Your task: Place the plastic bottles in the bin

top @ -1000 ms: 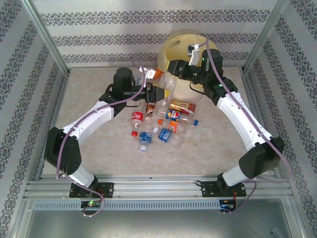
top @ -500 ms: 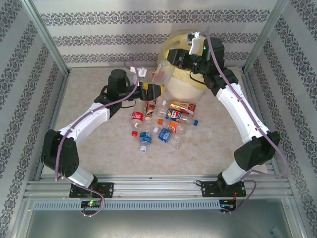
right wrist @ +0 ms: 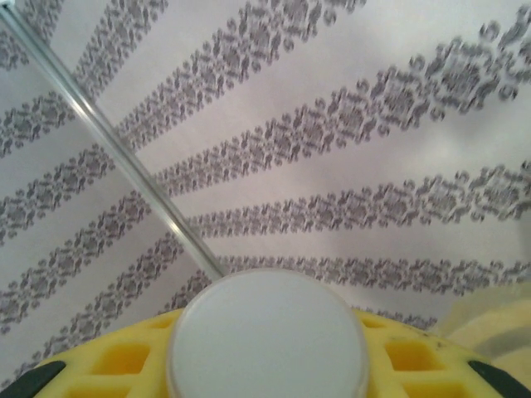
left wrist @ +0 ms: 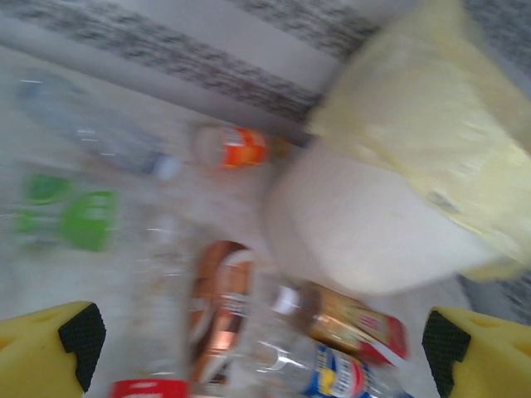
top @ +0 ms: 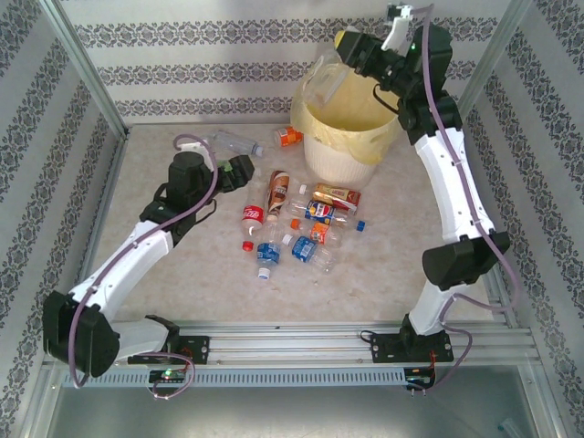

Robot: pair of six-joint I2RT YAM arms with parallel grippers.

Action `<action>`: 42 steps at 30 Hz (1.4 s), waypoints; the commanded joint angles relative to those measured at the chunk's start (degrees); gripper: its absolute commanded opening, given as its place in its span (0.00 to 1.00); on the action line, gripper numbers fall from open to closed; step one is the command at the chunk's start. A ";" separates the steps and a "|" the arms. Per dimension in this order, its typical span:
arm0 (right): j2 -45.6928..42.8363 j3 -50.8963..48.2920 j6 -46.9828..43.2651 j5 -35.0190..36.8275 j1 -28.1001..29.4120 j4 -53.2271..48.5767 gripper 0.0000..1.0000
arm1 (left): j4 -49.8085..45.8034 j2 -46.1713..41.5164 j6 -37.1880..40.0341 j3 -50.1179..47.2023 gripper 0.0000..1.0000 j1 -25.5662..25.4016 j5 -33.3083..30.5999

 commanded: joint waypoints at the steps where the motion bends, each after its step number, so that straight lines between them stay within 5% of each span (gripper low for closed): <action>1: 4.93 7.82 0.40 0.61 -1.61 -3.64 0.02 | -13.09 -2.16 -3.52 0.15 1.00 1.58 -14.61; 14: 12.96 12.26 -12.34 14.45 -2.67 -18.49 0.07 | -26.14 -4.20 -2.50 -0.80 0.99 11.18 -18.92; 18: 14.29 12.17 -14.46 16.01 -2.57 -23.41 0.10 | -25.81 -3.40 4.61 -0.29 1.00 15.06 -9.68; 29: 21.22 14.66 -16.84 23.79 -1.01 -28.92 0.16 | -29.29 3.28 11.76 1.42 0.99 19.04 -12.05; 33: 24.01 17.85 -16.61 22.21 -0.63 -29.35 0.19 | -27.37 6.49 13.14 2.10 0.99 24.23 -6.75; 42: 24.95 18.40 -14.43 27.92 0.31 -25.43 0.52 | -21.86 15.81 14.47 4.46 0.99 29.97 4.44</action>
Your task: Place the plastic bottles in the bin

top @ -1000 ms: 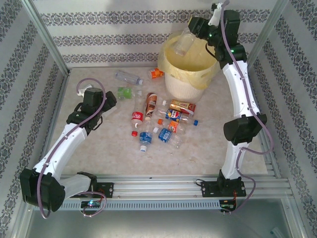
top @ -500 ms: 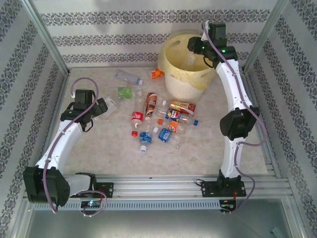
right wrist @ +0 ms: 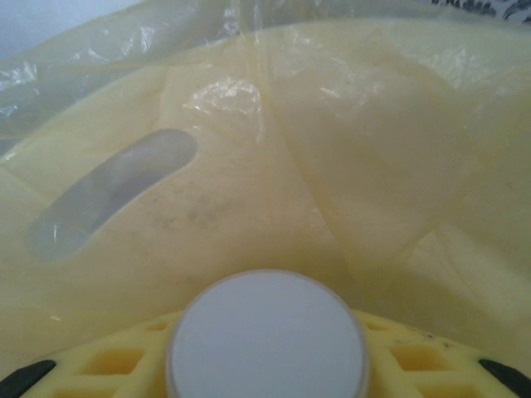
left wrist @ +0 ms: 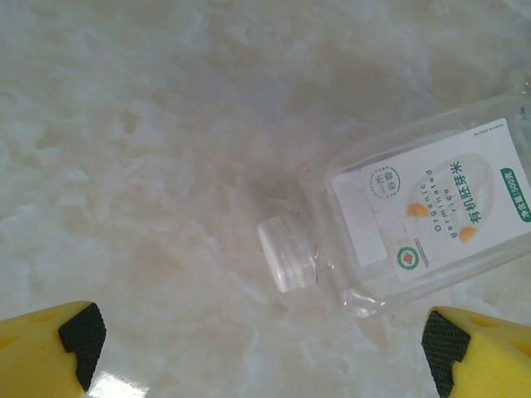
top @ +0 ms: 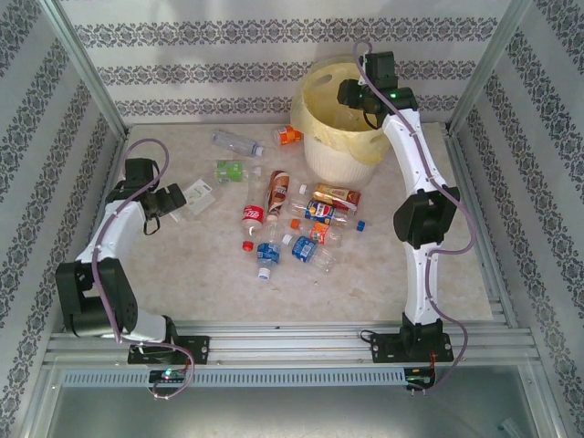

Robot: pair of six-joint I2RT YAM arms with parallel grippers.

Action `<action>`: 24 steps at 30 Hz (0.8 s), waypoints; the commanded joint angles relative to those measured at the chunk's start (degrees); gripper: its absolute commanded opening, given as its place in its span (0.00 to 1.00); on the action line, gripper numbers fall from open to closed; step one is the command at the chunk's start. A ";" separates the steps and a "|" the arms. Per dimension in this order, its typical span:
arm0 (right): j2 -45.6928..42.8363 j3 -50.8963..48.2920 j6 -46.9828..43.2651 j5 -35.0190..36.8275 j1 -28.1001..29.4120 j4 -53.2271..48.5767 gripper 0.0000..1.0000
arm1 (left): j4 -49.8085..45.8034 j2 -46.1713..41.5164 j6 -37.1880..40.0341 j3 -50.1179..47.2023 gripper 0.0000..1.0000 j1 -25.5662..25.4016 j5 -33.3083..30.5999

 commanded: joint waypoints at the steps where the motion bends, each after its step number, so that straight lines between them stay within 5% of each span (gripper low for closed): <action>1: -0.65 2.21 0.72 1.67 0.52 3.28 0.54 | 2.69 3.19 2.05 2.70 0.99 1.12 5.89; 18: -14.92 -8.66 -0.56 -5.52 0.41 8.03 0.98 | 10.32 10.99 5.61 5.46 1.00 1.12 14.70; 24: -24.76 -19.12 -0.86 -8.68 0.51 10.21 0.98 | 10.75 15.73 6.84 8.23 1.00 1.16 19.64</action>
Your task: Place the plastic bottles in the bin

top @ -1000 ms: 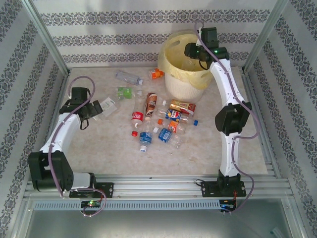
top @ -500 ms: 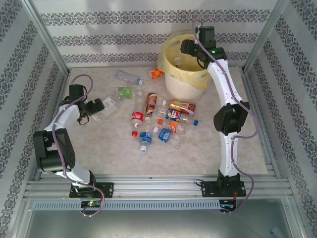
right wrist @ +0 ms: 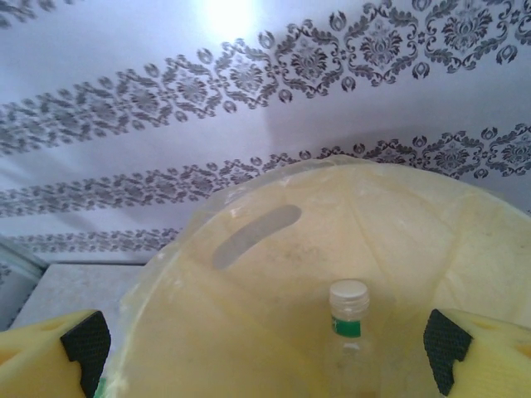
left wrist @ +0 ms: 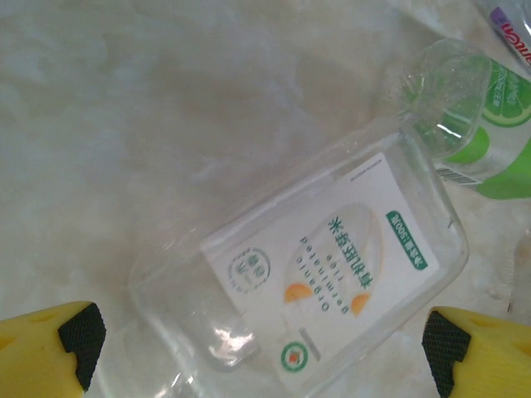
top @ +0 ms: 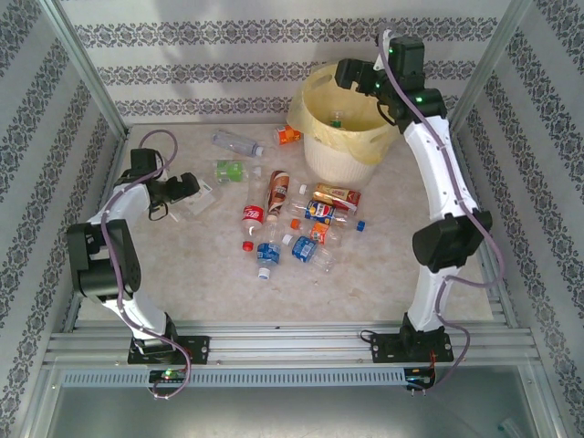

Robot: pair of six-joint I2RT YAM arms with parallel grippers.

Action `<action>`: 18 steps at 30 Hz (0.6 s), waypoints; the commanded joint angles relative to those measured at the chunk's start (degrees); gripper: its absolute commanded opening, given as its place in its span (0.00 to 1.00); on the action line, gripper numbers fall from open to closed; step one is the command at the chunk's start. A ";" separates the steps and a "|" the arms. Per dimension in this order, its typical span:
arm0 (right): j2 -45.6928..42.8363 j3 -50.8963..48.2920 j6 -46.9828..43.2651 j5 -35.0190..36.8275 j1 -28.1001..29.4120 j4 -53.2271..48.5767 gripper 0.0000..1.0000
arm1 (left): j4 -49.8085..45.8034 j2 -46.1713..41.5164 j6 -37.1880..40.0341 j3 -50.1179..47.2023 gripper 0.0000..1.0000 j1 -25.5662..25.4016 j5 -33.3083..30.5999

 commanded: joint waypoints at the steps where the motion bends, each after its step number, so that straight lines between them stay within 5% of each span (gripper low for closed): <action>1: -6.97 -7.34 -0.08 -2.83 0.56 4.07 0.98 | 2.37 2.36 1.81 1.90 1.00 0.44 4.91; 9: -23.46 -29.97 3.58 -4.92 1.79 13.95 0.98 | 2.07 4.80 5.19 2.69 1.00 0.31 5.98; 18: -37.23 -46.42 3.59 -0.74 3.34 15.90 0.98 | 8.48 -2.26 -1.13 -6.60 1.00 -5.77 11.51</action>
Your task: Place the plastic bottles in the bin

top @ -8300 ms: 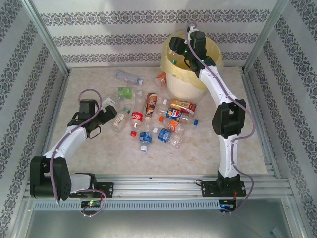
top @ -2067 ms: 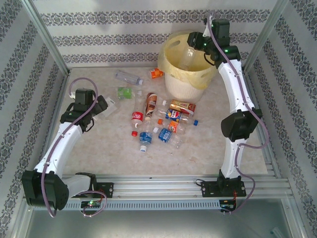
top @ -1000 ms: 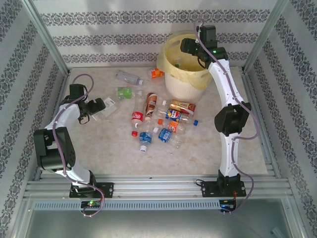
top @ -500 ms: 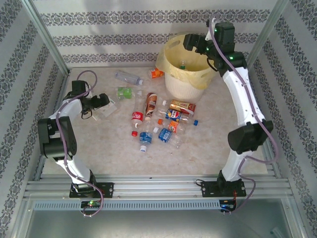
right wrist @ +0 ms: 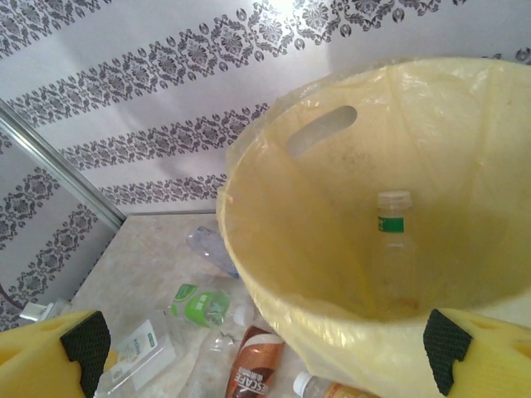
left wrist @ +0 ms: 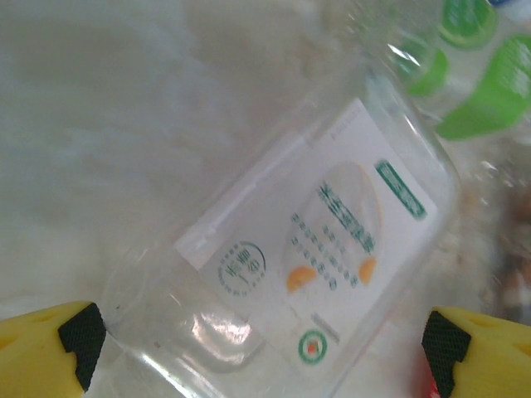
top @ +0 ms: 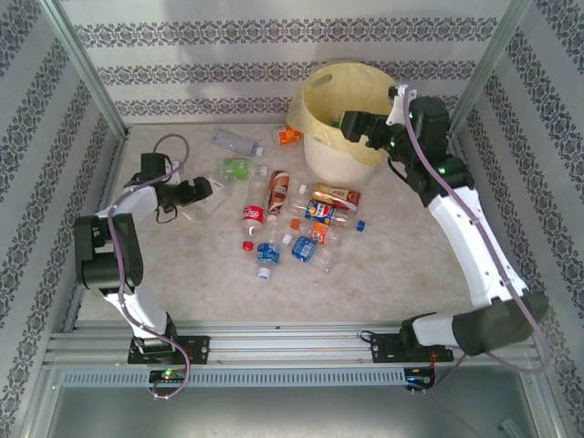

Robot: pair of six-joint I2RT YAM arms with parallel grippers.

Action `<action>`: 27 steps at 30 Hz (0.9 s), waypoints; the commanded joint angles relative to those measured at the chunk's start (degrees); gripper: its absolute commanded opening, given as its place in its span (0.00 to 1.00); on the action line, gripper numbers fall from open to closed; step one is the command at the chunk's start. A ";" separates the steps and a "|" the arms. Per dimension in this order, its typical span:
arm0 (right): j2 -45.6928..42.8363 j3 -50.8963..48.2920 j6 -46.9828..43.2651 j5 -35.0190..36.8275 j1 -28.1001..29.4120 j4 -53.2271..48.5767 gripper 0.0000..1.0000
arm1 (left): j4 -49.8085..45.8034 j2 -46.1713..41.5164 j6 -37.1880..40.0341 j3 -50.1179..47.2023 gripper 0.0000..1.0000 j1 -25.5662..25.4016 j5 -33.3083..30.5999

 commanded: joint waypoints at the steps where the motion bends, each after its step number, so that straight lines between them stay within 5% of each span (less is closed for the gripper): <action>1: -4.01 -3.77 0.34 2.97 0.38 2.45 0.98 | 3.64 -3.59 -2.86 -3.19 1.00 -3.11 3.38; 7: -8.13 -8.60 0.44 5.74 0.22 2.50 0.98 | -0.47 -7.97 -1.27 -4.82 1.00 -6.59 -0.94; 13: -9.72 -10.58 0.56 7.22 0.05 3.66 0.98 | -12.35 -6.00 10.21 1.66 1.00 -11.83 -22.13; 23: -9.83 -11.58 0.29 9.31 -1.32 2.31 0.98 | -15.12 4.01 15.15 10.49 1.00 -15.15 -27.60; 27: -10.81 -12.59 0.60 10.11 -2.11 2.11 0.98 | -16.15 6.37 17.29 12.79 1.00 -15.20 -24.31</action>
